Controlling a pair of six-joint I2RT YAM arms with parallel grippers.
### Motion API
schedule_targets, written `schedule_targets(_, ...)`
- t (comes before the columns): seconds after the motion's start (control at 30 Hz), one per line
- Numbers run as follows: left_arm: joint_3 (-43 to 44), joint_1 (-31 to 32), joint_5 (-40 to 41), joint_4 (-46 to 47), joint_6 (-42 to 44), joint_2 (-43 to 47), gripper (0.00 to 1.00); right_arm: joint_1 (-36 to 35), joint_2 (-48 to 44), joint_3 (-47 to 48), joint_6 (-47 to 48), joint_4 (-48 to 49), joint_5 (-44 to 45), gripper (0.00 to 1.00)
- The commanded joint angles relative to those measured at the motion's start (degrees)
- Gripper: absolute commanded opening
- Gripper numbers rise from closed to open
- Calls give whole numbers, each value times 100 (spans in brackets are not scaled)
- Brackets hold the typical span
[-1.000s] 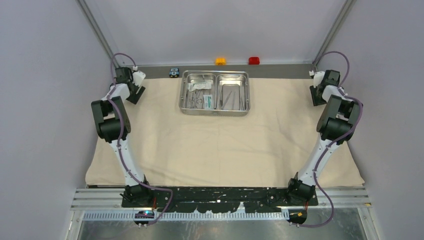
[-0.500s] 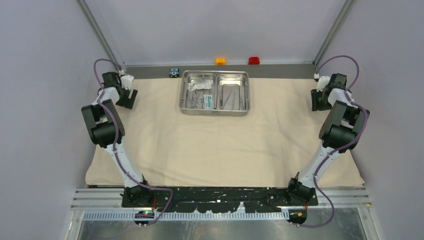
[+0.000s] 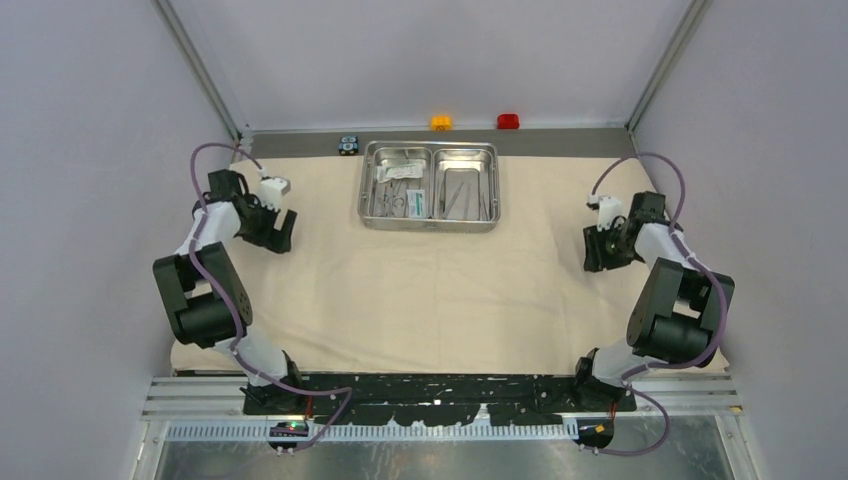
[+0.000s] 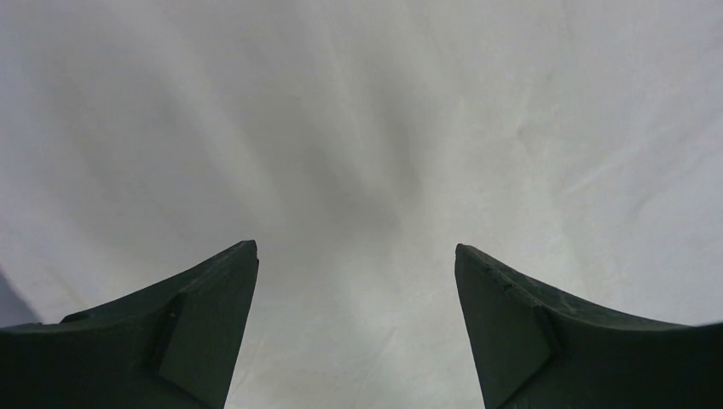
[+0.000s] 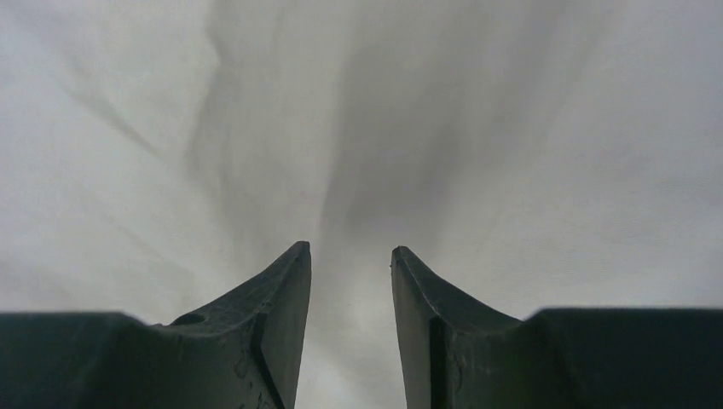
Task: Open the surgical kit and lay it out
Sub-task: Smooth out the surgical kit at the center of the board.
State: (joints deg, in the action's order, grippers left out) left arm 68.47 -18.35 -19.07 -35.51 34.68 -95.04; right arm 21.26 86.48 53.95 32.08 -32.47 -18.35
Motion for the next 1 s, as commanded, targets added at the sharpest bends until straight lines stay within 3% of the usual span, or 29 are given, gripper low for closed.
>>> schedule_targets(0.0, -626, 50, 68, -114, 496, -60, 87, -89, -14, -544, 347, 274, 7, 44)
schedule_targets(0.3, -1312, 51, 998, 521, 1024, -347, 84, -12, 403, -1022, 725, 821, 748, 42)
schedule_targets(0.67, -1609, -430, 1623, 491, 1715, -486, 78, 1378, 558, -866, 1682, 198, 923, 41)
schedule_targets(0.97, -1841, -944, 1795, 140, 2275, -182, 78, 1947, 408, -746, 2133, -133, 1100, 41)
